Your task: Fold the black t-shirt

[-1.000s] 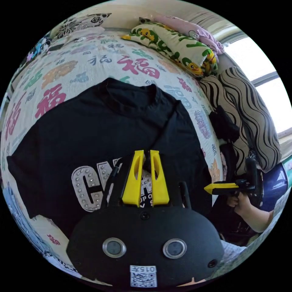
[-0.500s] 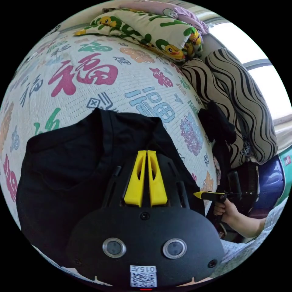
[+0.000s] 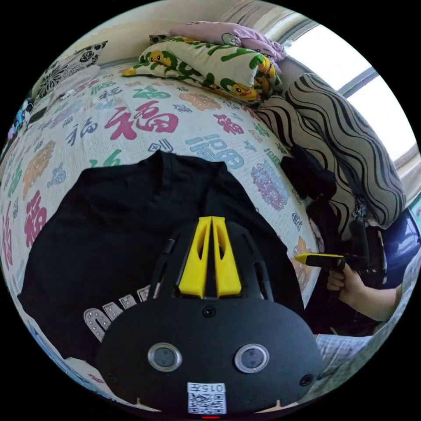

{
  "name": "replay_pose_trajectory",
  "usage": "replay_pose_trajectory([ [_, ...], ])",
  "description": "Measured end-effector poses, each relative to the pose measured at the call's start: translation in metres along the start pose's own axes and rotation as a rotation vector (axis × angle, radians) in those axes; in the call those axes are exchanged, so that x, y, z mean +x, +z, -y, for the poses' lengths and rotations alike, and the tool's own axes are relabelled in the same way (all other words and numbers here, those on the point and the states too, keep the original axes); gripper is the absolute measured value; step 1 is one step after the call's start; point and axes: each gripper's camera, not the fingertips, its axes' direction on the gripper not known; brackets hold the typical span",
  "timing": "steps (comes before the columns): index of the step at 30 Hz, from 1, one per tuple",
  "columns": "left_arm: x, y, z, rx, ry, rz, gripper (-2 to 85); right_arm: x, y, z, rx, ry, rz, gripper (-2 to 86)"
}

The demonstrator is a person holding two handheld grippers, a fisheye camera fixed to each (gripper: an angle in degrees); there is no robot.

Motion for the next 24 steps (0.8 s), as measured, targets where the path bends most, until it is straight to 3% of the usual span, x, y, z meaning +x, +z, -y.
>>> replay_pose_trajectory([
  [4,-0.004,-0.007,-0.033,-0.087,-0.105,-0.004,-0.6,-0.056,0.056,0.016,-0.25,-0.153,-0.256,-0.6],
  [9,0.012,-0.035,-0.06,-0.049,-0.086,0.045,-0.7,-0.143,0.077,0.014,-0.251,-0.435,-0.426,-0.6],
  [12,0.038,-0.049,-0.07,0.017,-0.013,0.117,-0.8,-0.187,0.09,0.013,-0.218,-0.43,-0.533,-0.5],
  [16,0.068,-0.064,-0.081,0.072,0.074,0.229,-0.7,-0.233,0.103,0.021,-0.226,-0.38,-0.601,-0.7],
  [19,0.074,-0.094,-0.085,0.052,0.057,0.219,-0.5,-0.284,0.112,0.038,-0.387,-0.383,-0.648,-0.9],
  [21,0.059,-0.147,-0.107,0.186,-0.05,0.078,-0.2,-0.351,0.108,0.054,-0.287,-0.465,-0.599,-1.0],
  [24,0.023,-0.228,-0.161,0.342,-0.259,0.04,0.5,-0.452,0.124,0.079,-0.191,-0.615,-0.515,-1.0],
])
